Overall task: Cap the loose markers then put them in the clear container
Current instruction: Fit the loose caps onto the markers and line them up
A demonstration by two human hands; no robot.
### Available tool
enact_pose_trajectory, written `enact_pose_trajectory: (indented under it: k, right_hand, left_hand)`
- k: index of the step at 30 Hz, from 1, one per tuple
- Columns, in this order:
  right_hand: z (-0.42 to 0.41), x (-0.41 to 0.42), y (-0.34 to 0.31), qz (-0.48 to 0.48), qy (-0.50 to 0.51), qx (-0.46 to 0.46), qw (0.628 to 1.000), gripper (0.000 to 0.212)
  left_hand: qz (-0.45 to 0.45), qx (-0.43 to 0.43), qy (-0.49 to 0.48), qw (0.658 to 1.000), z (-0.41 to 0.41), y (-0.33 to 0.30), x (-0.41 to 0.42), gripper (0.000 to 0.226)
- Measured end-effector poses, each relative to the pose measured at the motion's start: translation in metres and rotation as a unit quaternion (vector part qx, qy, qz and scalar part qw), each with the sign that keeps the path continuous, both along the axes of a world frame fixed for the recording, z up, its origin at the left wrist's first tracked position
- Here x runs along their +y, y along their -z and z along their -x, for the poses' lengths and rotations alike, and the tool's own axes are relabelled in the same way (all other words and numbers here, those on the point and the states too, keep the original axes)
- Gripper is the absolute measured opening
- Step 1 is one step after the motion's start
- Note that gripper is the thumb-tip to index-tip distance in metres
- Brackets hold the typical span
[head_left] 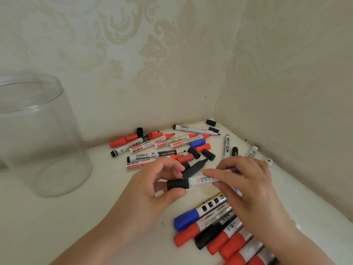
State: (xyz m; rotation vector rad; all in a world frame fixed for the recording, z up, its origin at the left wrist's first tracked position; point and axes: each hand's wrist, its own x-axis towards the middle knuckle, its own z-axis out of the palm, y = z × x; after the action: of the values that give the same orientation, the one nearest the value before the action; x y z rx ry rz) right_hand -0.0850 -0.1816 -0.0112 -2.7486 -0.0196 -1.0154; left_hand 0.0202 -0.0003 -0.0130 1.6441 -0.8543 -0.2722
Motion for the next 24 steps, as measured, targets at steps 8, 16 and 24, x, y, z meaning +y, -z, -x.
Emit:
enact_pose_trajectory:
  k: [8, 16, 24]
  right_hand:
    - [0.001, 0.002, -0.004, -0.046, -0.025, 0.03, 0.998, 0.028]
    - [0.0, 0.009, -0.009, -0.158, -0.06, 0.035, 0.985, 0.028]
    - [0.0, 0.011, -0.015, -0.15, -0.036, 0.064, 0.986, 0.027]
  left_hand:
    - [-0.156, -0.214, -0.013, 0.964, -0.001, 0.001, 0.0, 0.037]
    - [-0.119, -0.252, -0.029, 0.96, -0.003, 0.004, 0.002, 0.049]
    - [-0.112, -0.227, -0.02, 0.967, -0.005, -0.003, 0.005, 0.025]
